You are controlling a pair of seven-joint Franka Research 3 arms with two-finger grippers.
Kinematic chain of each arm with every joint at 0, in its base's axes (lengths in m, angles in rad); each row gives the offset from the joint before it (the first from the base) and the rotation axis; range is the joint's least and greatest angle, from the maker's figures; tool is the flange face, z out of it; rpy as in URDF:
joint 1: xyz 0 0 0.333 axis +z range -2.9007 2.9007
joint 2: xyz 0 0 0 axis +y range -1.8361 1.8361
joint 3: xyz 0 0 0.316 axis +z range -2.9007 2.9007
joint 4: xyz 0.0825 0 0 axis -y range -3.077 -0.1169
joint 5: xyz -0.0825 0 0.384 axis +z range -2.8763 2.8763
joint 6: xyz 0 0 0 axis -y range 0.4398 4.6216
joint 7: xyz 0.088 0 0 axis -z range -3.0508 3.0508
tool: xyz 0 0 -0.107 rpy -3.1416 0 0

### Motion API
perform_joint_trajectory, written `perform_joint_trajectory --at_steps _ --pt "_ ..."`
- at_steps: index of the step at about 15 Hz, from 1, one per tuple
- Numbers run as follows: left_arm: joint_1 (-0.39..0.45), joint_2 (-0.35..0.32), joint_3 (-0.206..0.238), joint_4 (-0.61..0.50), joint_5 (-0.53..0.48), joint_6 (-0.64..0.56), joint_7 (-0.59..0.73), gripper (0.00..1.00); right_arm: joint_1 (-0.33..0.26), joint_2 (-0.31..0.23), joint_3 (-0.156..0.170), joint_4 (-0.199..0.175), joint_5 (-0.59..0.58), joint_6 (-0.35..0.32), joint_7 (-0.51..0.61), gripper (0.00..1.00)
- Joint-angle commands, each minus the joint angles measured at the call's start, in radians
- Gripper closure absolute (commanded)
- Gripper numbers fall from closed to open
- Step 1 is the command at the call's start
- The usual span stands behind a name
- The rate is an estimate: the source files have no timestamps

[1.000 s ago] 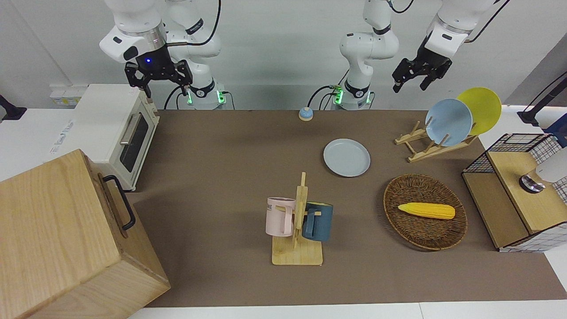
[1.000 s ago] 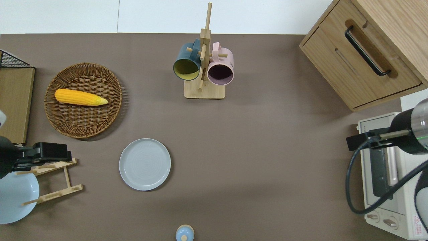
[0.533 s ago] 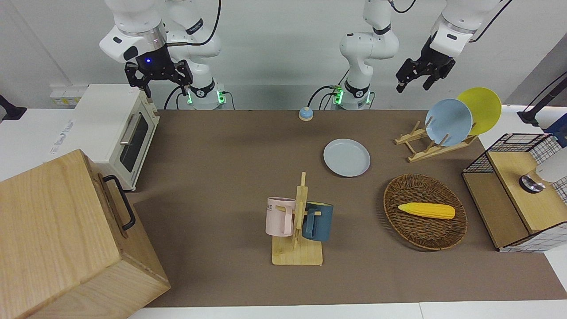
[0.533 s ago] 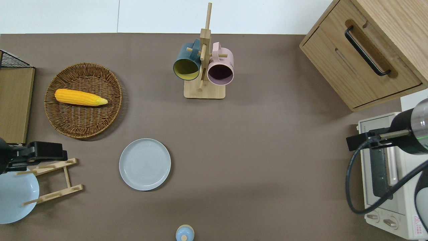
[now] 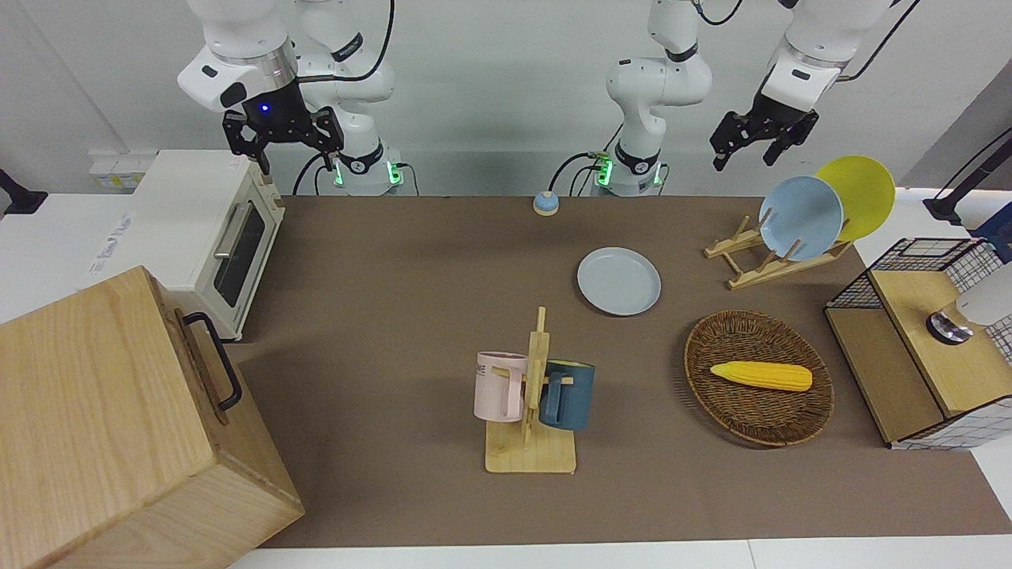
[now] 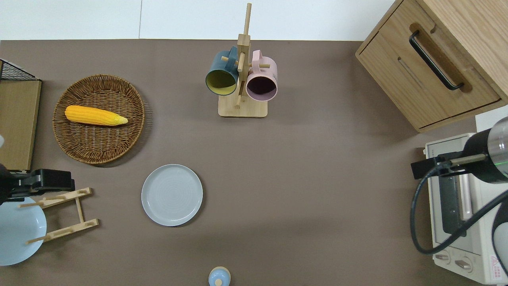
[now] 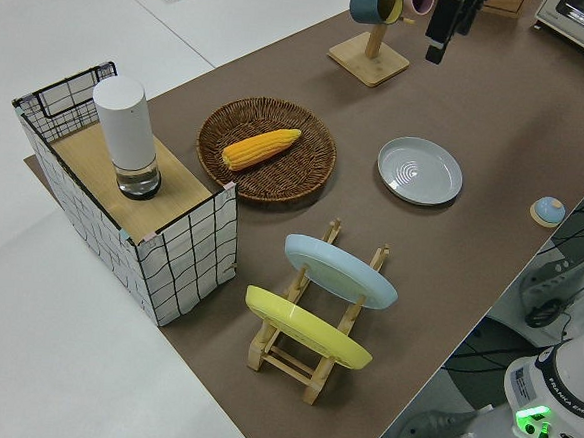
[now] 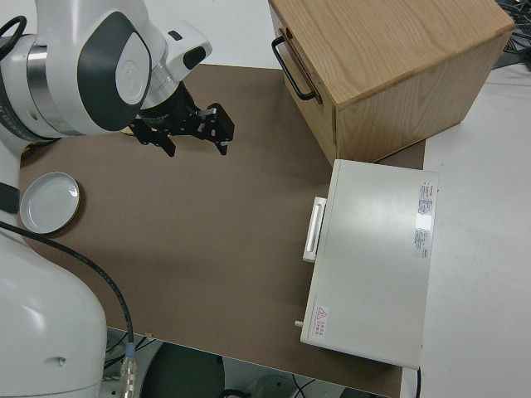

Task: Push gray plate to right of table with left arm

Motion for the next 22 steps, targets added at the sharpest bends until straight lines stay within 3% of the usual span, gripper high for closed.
perform_joint_trajectory --at_steps 1,9,17,22 --pt "-0.002 -0.015 0.003 -0.042 0.022 0.033 0.03 0.01 -0.008 -0.01 0.005 -0.004 0.001 -0.012 -0.008 0.005" --pt "-0.005 -0.009 0.003 -0.113 0.022 0.099 0.056 0.01 -0.008 -0.01 0.005 -0.004 0.001 -0.012 -0.008 0.005" --pt "0.002 0.026 0.005 -0.359 0.018 0.358 0.042 0.01 -0.008 -0.01 0.005 -0.004 -0.001 -0.012 -0.008 0.005" --pt "0.001 0.039 0.005 -0.451 -0.025 0.435 0.039 0.01 -0.008 -0.01 0.005 -0.004 0.001 -0.012 -0.008 0.005"
